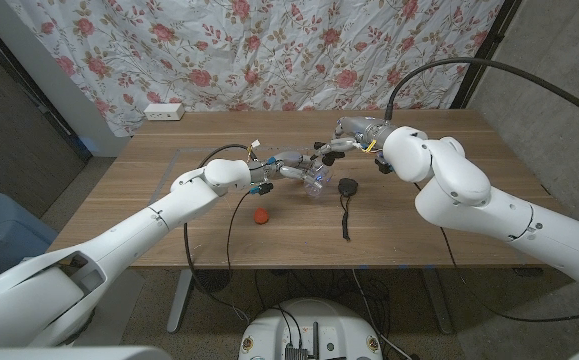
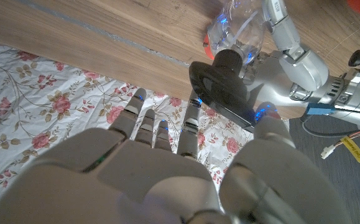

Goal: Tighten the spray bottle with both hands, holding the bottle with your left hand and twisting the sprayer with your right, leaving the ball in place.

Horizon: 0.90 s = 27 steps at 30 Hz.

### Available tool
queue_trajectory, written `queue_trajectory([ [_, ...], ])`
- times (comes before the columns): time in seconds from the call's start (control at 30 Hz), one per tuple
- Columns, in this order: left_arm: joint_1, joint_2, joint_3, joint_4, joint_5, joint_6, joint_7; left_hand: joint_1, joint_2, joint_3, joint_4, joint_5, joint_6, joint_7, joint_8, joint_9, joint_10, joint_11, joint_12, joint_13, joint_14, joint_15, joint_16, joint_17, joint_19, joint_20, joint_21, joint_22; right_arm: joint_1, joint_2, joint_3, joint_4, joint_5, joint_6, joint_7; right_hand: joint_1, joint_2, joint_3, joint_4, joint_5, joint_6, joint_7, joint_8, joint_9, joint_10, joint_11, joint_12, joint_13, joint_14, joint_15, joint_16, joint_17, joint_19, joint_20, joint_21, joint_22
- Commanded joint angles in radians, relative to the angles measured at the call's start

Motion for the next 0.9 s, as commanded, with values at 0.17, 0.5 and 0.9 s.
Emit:
queue_trajectory([
  [0.17,-0.015,-0.013,0.005,0.039,0.003,-0.018,-0.016,-0.041,0.123,0.010,0.005,0.009,0.012,-0.010,0.166,0.001,0.044,-0.037,0.000,0.006,0.012,-0.135,-0.002,0.000,0.009,-0.055,-0.001,0.002,-0.002,0.039,-0.028,0.019,-0.107,-0.047,0.027,0.009,0.011,0.004,-0.006,-0.002,0.076,-0.017,0.035,0.005,0.049,-0.011,0.011,0.000,0.033,-0.009,0.012,0.005,0.021,-0.002,-0.002,0.002],
  [0.5,-0.015,-0.024,0.005,0.056,0.003,-0.030,-0.010,-0.044,0.124,0.010,0.003,0.009,0.011,-0.010,0.169,-0.001,0.044,-0.036,-0.003,0.007,0.015,-0.136,-0.003,0.001,0.010,-0.056,-0.001,0.002,-0.006,0.060,-0.018,0.039,-0.122,-0.040,0.039,0.014,0.011,0.004,-0.007,-0.003,0.164,-0.044,0.070,-0.002,0.104,-0.020,0.018,-0.001,0.059,-0.024,0.018,0.006,0.043,-0.010,-0.001,0.002],
  [0.9,-0.011,-0.030,0.003,0.063,0.003,-0.046,-0.002,-0.049,0.123,0.009,0.003,0.008,0.010,-0.011,0.173,-0.004,0.042,-0.035,-0.007,0.009,0.014,-0.136,-0.005,0.002,0.010,-0.055,-0.001,0.002,-0.020,0.082,-0.014,0.048,-0.154,-0.043,0.032,0.028,0.017,0.008,-0.009,-0.005,0.244,-0.046,0.102,-0.011,0.166,-0.032,0.025,-0.001,0.092,-0.035,0.028,0.006,0.061,-0.019,-0.001,0.002],
])
